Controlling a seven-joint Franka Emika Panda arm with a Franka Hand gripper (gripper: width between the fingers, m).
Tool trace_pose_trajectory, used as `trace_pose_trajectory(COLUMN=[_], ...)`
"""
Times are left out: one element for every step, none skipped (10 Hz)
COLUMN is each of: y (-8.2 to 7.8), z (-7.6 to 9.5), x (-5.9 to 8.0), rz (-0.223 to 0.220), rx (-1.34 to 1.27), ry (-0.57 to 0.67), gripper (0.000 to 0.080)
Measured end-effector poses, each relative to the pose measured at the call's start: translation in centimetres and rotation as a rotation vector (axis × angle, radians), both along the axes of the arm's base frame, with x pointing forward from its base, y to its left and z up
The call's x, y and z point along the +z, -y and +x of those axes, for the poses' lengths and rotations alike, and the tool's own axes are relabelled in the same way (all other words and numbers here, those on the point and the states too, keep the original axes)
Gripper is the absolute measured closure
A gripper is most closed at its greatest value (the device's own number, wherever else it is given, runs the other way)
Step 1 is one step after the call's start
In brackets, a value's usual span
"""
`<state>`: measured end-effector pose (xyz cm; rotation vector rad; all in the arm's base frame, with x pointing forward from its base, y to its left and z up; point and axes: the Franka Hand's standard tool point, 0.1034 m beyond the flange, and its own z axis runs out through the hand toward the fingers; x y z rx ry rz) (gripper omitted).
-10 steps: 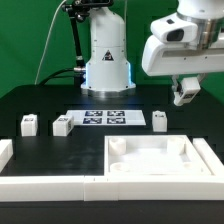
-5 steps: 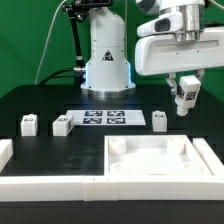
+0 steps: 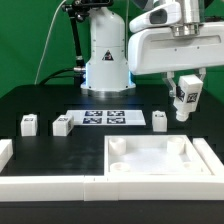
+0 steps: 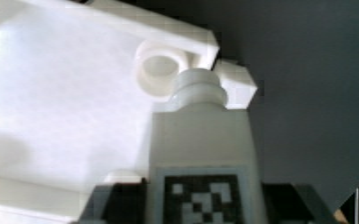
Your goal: Assemble one leg
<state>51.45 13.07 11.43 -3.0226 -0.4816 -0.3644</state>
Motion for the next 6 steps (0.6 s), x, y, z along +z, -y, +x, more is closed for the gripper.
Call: trace_pose_trajectory(y=[0.1,0.1,0.1,0.4,0.5,0.6], z=[0.0,0.0,0.1,1.2,3.1,4.8], x=[0.0,-0.1,-0.6,-0.6,-0.1,0.0], rz=[0.0,0.0,0.001,-0.001,0.005,0.01], rx=[-0.001,-0.001,-0.001,-0.003,-0.013,-0.02], ry=[0.0,0.0,-0.002,-0.011,-0.002,0.007], gripper=[0.0512,0.0512,0.0512,0.0512,0.0512,0.0512])
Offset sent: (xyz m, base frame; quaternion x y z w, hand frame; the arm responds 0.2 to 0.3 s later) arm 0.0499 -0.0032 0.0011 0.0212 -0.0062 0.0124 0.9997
